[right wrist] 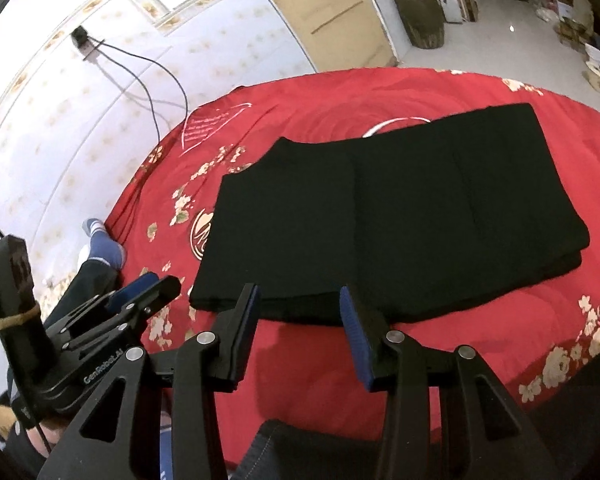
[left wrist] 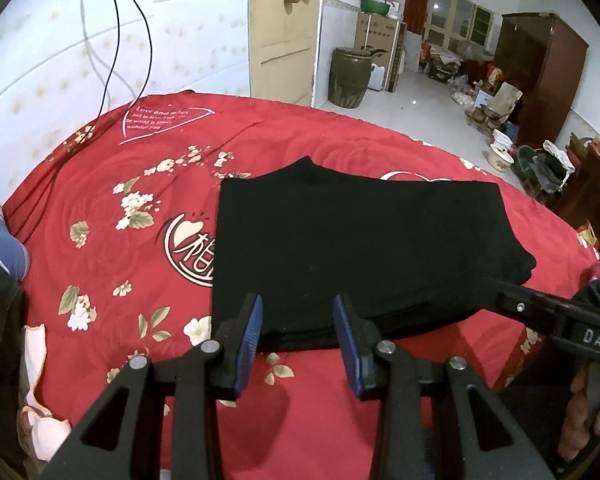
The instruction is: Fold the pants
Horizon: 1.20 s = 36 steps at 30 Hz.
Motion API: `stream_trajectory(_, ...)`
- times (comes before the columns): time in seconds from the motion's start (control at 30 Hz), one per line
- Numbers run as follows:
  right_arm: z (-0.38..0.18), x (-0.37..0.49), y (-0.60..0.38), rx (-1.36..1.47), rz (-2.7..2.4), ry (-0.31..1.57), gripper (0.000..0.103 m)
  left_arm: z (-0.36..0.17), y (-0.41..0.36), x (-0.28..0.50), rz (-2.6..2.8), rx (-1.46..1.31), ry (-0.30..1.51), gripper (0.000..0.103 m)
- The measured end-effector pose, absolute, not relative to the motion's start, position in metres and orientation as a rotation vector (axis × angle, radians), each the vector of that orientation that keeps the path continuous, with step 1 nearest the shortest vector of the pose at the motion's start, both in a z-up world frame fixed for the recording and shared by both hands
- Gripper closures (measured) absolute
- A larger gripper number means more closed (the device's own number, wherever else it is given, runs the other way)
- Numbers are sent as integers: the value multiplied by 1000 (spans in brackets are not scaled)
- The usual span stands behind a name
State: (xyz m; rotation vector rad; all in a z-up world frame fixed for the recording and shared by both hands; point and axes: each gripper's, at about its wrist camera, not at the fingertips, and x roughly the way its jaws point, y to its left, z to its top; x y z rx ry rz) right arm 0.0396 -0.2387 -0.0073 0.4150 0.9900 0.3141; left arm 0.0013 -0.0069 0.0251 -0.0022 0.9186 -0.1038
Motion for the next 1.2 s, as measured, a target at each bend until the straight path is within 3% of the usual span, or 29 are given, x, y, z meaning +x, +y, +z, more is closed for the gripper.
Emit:
stream_trajectory(0.5, -4, 41, -251, 441, 251, 1015, 60, 39, -17, -1, -126, 5, 871, 62)
stream_trajectory(0.57, -3, 40, -253, 448, 244, 1011, 52, 39, -18, -1, -129, 8, 869, 62)
stream_trajectory(1.1, -18, 53, -283, 558, 21, 1100, 52, 34, -19, -2, -130, 7, 881, 61)
stream_trajectory(1.2, -29, 63, -291, 604, -60, 1151, 46, 27, -19, 2, -120, 6, 896, 61)
